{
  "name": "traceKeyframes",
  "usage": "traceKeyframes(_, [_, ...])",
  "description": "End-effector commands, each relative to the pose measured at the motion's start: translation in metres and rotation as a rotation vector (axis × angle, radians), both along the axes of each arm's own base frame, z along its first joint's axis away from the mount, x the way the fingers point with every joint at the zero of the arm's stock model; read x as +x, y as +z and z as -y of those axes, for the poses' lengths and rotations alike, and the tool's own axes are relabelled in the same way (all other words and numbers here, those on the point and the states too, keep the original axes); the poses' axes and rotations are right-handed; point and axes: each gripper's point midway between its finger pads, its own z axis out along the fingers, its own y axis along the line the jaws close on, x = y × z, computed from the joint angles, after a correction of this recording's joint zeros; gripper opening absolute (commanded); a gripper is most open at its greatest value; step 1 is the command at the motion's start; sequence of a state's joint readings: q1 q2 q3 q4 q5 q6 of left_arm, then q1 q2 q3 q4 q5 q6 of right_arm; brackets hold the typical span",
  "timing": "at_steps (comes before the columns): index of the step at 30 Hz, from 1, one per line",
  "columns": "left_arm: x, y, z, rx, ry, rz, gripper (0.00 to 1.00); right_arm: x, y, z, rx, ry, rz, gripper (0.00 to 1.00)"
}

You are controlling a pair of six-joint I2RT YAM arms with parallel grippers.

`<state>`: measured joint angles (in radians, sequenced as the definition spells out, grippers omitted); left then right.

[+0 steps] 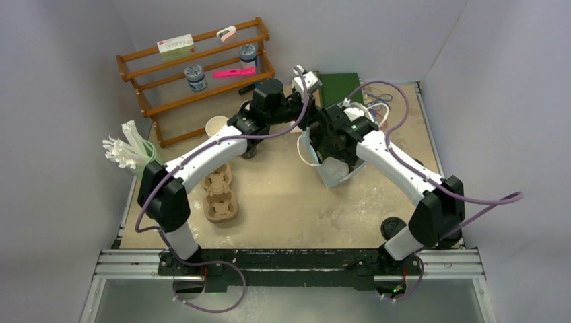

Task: Pack the takeout coffee
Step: Pick up the coffee cup from the cup tray.

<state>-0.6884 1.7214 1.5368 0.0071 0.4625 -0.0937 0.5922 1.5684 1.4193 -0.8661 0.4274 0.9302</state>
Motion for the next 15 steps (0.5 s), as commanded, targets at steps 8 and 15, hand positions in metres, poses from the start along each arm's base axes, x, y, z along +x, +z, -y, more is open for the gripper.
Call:
traceKeyframes(8, [-0.037,0.038,-0.023,-0.067,-0.024,0.012,0.0,0.056,0.06,0.024,0.148,-0.141,0.371,0.99])
traceKeyframes(15, [-0.033,0.026,-0.033,-0.078,0.021,-0.108,0.0,0.065,0.075,0.034,0.161,-0.108,0.438,0.99])
